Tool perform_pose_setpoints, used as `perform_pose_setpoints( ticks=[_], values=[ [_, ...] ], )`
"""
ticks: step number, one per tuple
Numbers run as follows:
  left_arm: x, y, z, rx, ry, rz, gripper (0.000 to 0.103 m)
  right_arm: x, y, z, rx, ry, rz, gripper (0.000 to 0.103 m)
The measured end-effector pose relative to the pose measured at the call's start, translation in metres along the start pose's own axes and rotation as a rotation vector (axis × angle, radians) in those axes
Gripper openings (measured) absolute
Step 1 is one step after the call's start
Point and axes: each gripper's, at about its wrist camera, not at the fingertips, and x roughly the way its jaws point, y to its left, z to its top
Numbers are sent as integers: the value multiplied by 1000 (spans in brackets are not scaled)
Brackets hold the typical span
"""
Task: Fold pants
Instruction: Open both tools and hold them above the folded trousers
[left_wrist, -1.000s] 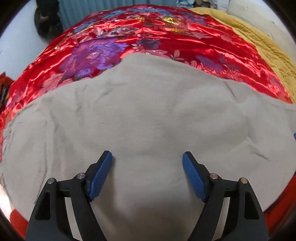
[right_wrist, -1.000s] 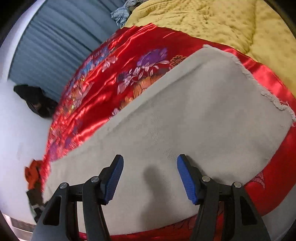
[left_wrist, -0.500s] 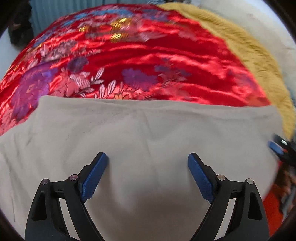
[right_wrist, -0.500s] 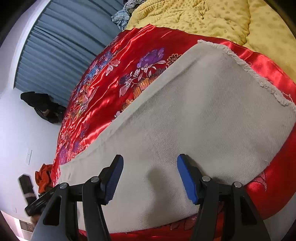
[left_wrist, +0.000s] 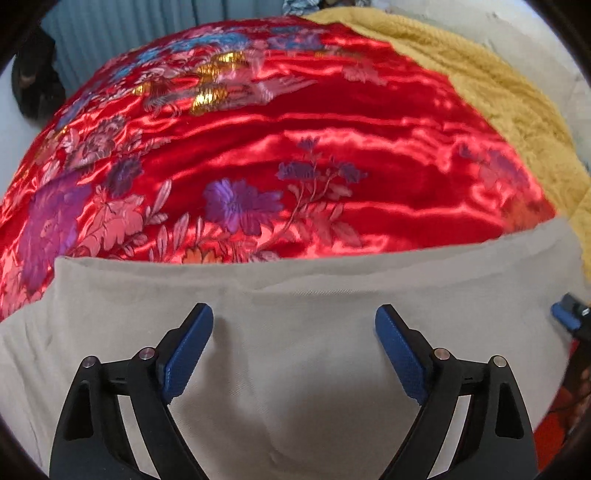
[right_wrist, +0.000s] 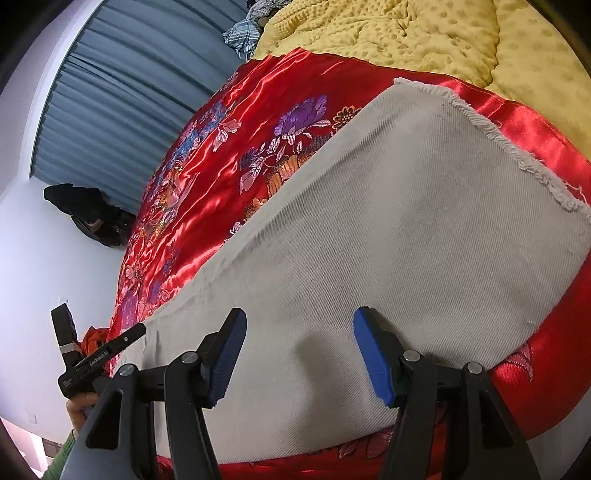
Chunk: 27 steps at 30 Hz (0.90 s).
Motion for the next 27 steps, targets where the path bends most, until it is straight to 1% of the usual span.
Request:
perform_pose_setpoints(
  ticks=[2, 4, 8, 14, 22, 27],
  values=[
    [10, 4, -3, -23, 19, -1, 91, 0, 0, 0, -1, 0, -2, 61],
    [11, 4, -6, -35, 15, -1, 92, 0, 1, 0, -1, 1, -1, 61],
    [10, -1, -8, -10, 7, 23, 93, 1, 0, 1, 2, 3, 5, 61],
    [2, -7, -14, 26, 3, 17, 93, 2, 0, 2, 7, 3, 2, 61],
    [-16, -26, -57, 116, -14, 28, 94, 3, 2, 2, 8, 1, -4, 61],
    [-29, -35, -87, 133, -11, 7, 94, 4, 2, 2, 6, 1, -5, 61]
  ],
)
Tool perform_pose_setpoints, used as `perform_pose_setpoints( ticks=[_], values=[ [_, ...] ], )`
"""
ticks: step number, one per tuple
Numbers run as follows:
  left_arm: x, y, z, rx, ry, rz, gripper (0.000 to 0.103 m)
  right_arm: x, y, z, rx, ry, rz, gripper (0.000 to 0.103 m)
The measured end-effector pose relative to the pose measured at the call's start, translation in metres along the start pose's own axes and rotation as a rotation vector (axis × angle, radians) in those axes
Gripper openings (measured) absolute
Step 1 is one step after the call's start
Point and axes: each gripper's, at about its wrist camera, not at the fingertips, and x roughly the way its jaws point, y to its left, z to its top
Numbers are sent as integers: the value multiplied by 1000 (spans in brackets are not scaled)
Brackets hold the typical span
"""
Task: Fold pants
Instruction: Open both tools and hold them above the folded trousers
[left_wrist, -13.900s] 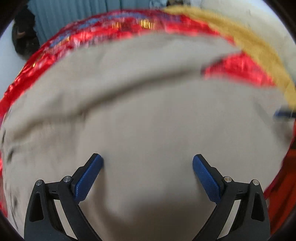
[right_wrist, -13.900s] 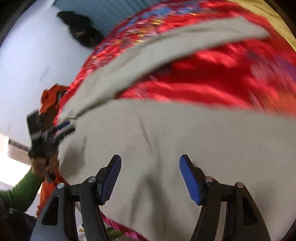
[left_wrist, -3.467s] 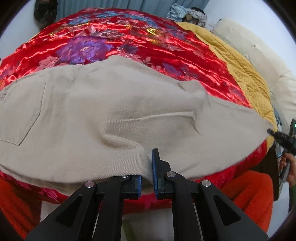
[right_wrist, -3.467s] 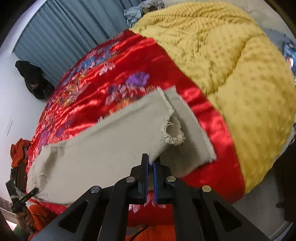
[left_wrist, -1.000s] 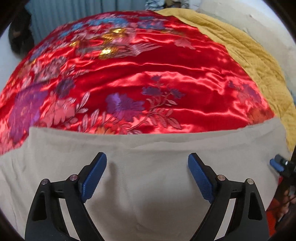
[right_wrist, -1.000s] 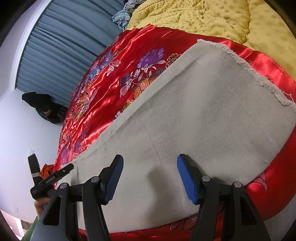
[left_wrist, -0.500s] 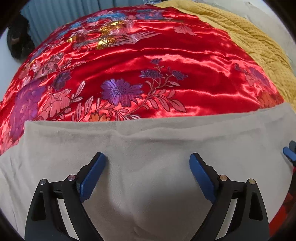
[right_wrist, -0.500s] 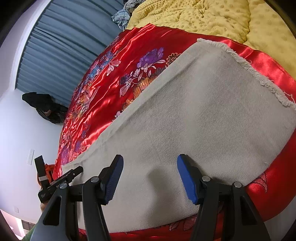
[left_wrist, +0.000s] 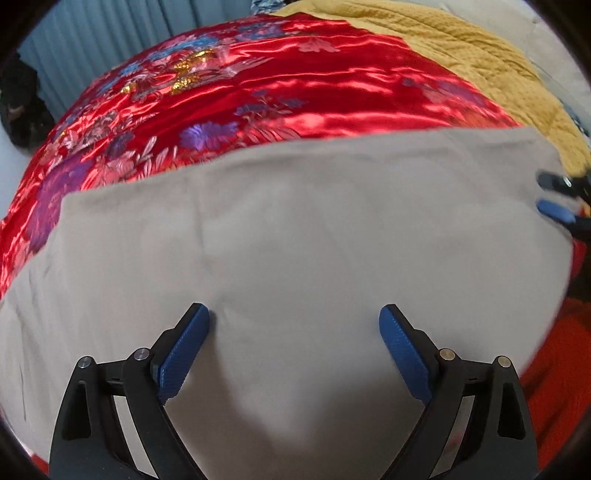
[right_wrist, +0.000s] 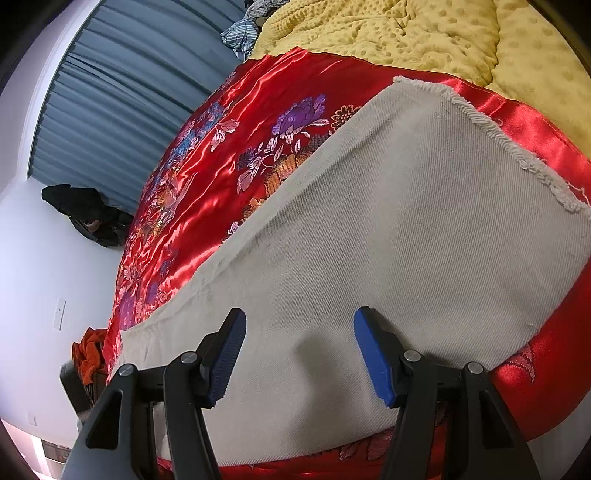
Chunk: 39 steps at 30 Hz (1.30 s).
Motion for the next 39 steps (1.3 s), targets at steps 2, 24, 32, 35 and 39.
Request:
perform_pose_setpoints(
  ticks=[2, 24, 32, 35, 39],
  values=[
    [-9, -6, -14, 21, -4, -8, 94, 0, 0, 0, 0, -1, 1, 61],
    [-53, -6, 1, 38, -1, -165, 94, 0, -2, -2, 0, -1, 9, 62],
    [14, 48, 100, -121, -7, -29, 94, -2, -4, -3, 9, -4, 16, 62],
    [36, 44, 105, -98, 26, 12, 94, -3, -5, -3, 11, -3, 16, 62],
    [43, 26, 77, -12, 56, 33, 93, -3, -5, -3, 13, -1, 18, 62]
  ],
)
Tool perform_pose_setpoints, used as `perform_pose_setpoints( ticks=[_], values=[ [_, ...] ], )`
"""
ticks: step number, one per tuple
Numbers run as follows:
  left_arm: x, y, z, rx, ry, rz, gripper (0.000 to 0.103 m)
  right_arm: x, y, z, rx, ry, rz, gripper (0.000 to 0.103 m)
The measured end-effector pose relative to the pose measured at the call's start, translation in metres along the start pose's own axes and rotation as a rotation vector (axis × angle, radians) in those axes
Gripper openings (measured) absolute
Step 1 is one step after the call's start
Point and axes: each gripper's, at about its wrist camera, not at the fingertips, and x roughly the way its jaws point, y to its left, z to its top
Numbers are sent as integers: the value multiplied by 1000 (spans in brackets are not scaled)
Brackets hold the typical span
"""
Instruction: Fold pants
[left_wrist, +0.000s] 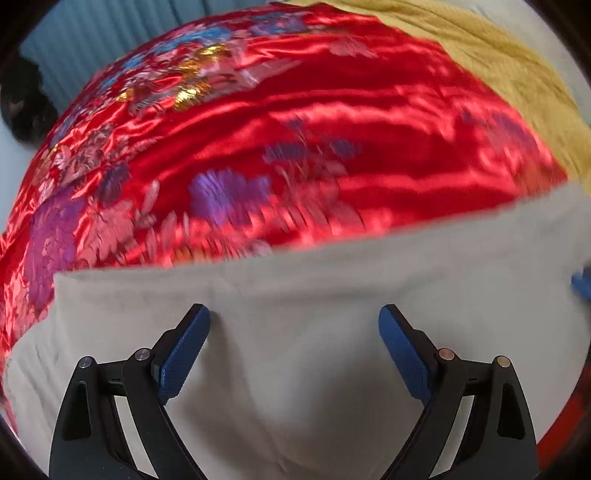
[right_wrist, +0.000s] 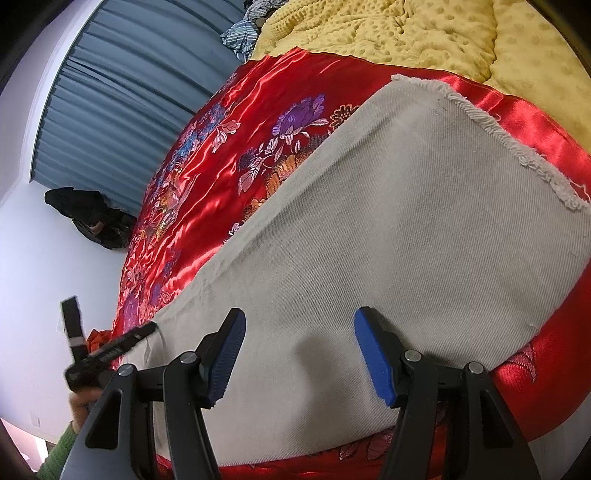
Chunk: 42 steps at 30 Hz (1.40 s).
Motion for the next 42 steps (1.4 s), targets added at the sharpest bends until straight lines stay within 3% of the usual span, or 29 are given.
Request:
perform_pose_setpoints(
  ticks=[6, 11, 13, 14, 17, 20, 23, 26, 28, 30, 32, 35, 39, 42],
  values=[
    [-30, -22, -65, 63, -17, -26, 94, -1, 0, -1, 0, 0, 0, 62],
    [-71, -55, -133, 174, -60, -51, 94, 0, 3, -1, -3, -4, -6, 62],
    [-84, -65, -151, 238, -35, -122, 94, -1, 4, -3, -10, -8, -8, 62],
    [-92, -68, -157, 263, -52, -121, 94, -2, 4, -3, -11, -12, -7, 62],
    [-116, -60, -154, 231, -118, -144, 94, -9, 4, -4, -11, -46, 2, 62],
    [-120, -28, -126, 51, -137, -187, 95, -28, -2, -7, 9, -127, 53, 63],
    [-104, -13, -107, -47, -135, -149, 95, -51, -20, -8, 82, -222, 129, 68],
    [-72, -24, -100, 2, -57, -112, 94, -68, -45, -13, 191, -302, 174, 68],
    [-55, -44, -110, 100, -18, -75, 94, -81, -62, -17, 264, -370, 233, 68],
    [-56, -55, -121, 153, -72, -19, 95, -91, -74, -21, 320, -399, 281, 68],
    [-56, -54, -121, 135, -72, -27, 96, -98, -87, -22, 379, -404, 321, 68],
    [-53, -46, -118, 104, -52, -58, 99, -103, -98, -20, 417, -356, 293, 68],
    [-51, -50, -117, 108, -63, -45, 99, -99, -91, -10, 377, -256, 148, 68],
    [-49, -47, -118, 101, -63, -48, 99, -89, -87, -1, 343, -233, 104, 68]
  ],
)
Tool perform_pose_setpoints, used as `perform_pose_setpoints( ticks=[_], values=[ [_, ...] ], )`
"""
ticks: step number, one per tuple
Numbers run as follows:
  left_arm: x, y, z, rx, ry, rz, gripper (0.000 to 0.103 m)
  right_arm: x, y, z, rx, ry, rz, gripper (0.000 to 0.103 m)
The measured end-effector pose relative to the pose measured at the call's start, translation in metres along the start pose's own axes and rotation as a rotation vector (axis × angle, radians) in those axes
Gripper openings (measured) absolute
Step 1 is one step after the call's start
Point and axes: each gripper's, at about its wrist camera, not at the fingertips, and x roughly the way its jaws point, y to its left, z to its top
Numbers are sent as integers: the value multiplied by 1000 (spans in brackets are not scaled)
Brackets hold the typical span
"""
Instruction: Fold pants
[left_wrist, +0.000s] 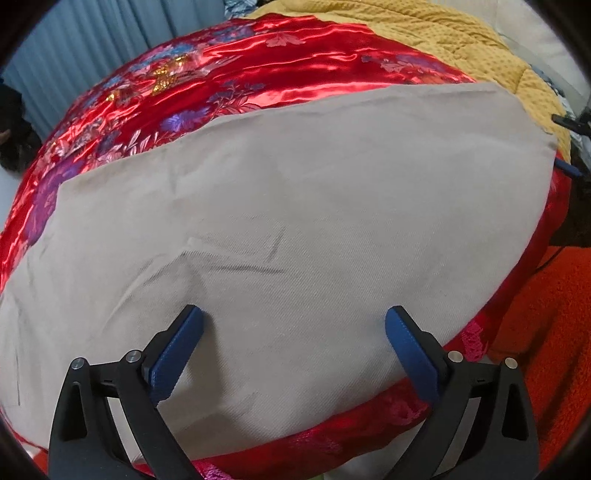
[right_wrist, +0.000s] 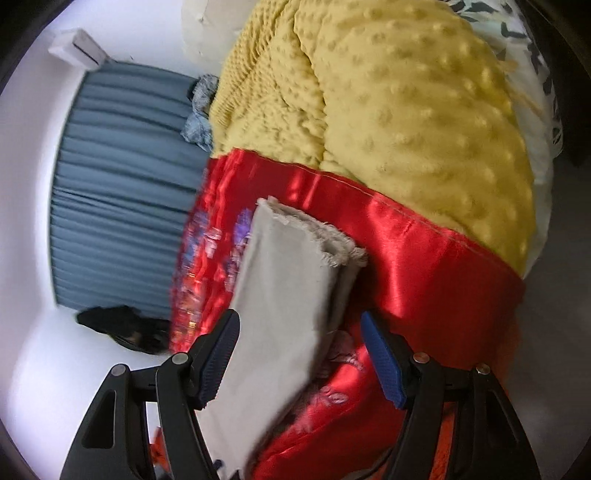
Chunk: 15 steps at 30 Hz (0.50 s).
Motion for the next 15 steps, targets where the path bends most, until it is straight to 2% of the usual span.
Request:
perform_pose_setpoints(
  ticks=[3, 6, 9, 10, 11, 12, 15],
  values=[
    [-1, 0, -1, 1, 1, 2, 99, 19, 3, 11, -45, 33, -18, 68],
    [0, -1, -2, 1, -3, 7, 99, 38, 2, 18, -105, 64, -86, 66],
    [0, -2, -3, 1, -10, 17, 100, 44, 0, 17, -108, 68, -92, 65],
    [1, -2, -4, 3, -11, 21, 100, 43, 2, 16, -120, 70, -90, 47],
    [2, -3, -4, 7, -13, 27, 100, 43, 3, 15, -135, 80, -92, 15],
    [2, -3, -4, 10, -15, 31, 101, 44, 5, 15, -143, 90, -91, 11],
    [3, -3, -4, 20, -15, 35, 102, 36, 23, 13, -211, 82, -108, 9]
  ],
)
